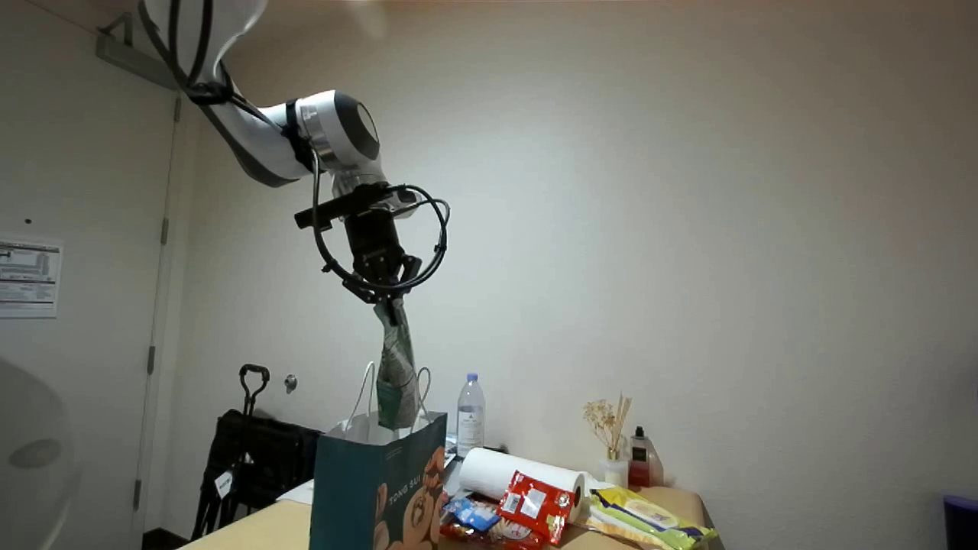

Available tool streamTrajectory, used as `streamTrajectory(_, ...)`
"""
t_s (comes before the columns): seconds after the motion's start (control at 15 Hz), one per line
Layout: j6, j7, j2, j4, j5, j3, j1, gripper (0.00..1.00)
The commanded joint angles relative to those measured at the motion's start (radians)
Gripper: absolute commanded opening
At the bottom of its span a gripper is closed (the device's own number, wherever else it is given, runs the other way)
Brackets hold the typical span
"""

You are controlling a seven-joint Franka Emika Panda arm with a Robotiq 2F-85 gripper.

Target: Put the green packet in the green bag

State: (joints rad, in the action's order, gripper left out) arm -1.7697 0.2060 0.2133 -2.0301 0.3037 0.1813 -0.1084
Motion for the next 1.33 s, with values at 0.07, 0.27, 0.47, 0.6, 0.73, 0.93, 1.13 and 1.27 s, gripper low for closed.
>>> streamTrajectory(0.07,0.029,0.047,-0.070,0.034,0.040,0.035,-0.018,0.00)
streamTrajectory(0.27,0.050,0.069,-0.112,0.057,0.057,0.051,-0.036,0.00)
streamTrajectory(0.47,0.072,0.077,-0.142,0.083,0.080,0.059,-0.056,0.00)
streamTrajectory(0.6,0.083,0.081,-0.156,0.095,0.098,0.060,-0.067,0.28)
streamTrajectory(0.73,0.081,0.082,-0.166,0.105,0.113,0.059,-0.074,0.39)
streamTrajectory(0.93,0.078,0.080,-0.170,0.115,0.128,0.057,-0.081,0.58)
streamTrajectory(1.13,0.074,0.077,-0.168,0.116,0.130,0.056,-0.083,0.78)
streamTrajectory(1.27,0.071,0.075,-0.165,0.116,0.132,0.057,-0.085,0.92)
